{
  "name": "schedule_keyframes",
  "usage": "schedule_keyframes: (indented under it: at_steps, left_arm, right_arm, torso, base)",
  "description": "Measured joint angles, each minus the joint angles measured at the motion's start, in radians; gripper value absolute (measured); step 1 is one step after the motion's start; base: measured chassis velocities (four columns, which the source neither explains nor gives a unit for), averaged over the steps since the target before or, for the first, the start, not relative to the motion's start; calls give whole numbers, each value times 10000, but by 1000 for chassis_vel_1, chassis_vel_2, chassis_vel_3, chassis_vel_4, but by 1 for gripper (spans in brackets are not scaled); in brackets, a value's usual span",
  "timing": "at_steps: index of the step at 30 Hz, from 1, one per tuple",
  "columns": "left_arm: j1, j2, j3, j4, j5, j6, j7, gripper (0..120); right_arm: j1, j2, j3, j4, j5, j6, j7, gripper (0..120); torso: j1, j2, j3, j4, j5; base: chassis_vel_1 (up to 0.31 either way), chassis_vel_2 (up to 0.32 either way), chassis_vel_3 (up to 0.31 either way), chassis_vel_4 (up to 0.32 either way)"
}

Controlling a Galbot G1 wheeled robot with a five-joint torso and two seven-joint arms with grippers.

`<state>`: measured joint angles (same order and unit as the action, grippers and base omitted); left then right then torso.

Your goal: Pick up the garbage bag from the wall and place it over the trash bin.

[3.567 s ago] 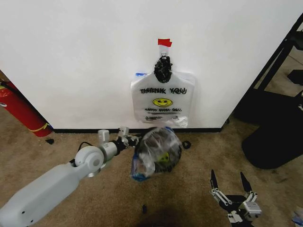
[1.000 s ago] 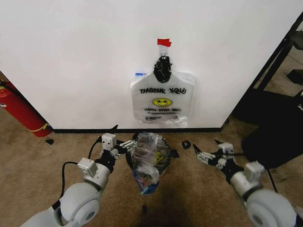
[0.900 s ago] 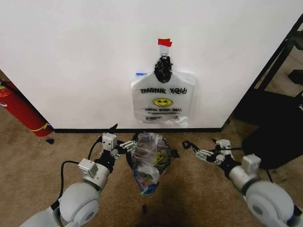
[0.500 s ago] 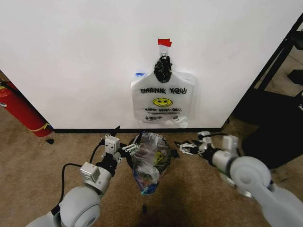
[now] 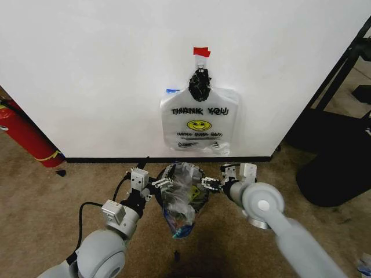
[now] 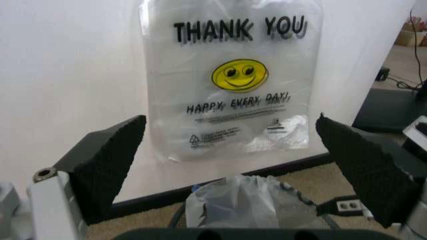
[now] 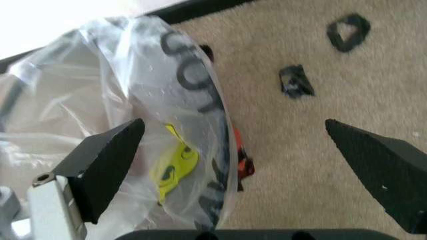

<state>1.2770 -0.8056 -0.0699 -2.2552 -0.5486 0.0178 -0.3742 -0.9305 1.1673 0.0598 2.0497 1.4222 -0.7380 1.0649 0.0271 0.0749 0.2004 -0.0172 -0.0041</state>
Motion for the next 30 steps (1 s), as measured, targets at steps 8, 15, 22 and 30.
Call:
schedule_keyframes:
  at_steps: [8, 15, 22, 30]
  left_arm:
    - [-29, -88, 83, 124, -27, 16, -23, 100]
    - [39, -193, 64, 174, -47, 27, -71, 100]
    - [145, -264, 45, 147, -42, 25, -79, 100]
    - [231, -257, 26, 133, -40, -14, -86, 100]
  right_arm:
    - [87, 219, -291, -449, 7, 17, 231, 100]
    - [384, 816, -331, -1097, -113, 29, 308, 95]
    - [498, 1141, -452, -1575, -360, 37, 227, 79]
    - [424, 1319, -455, -1937, -547, 44, 81, 58]
  torso:
    - [0, 0, 0, -1, 2]
    - [0, 0, 0, -1, 2]
    - [0, 0, 0, -1, 2]
    - [0, 0, 0, -1, 3]
  base:
    - [0, 0, 0, 0]
    - [0, 0, 0, 0]
    - [0, 0, 0, 0]
    - [0, 0, 0, 0]
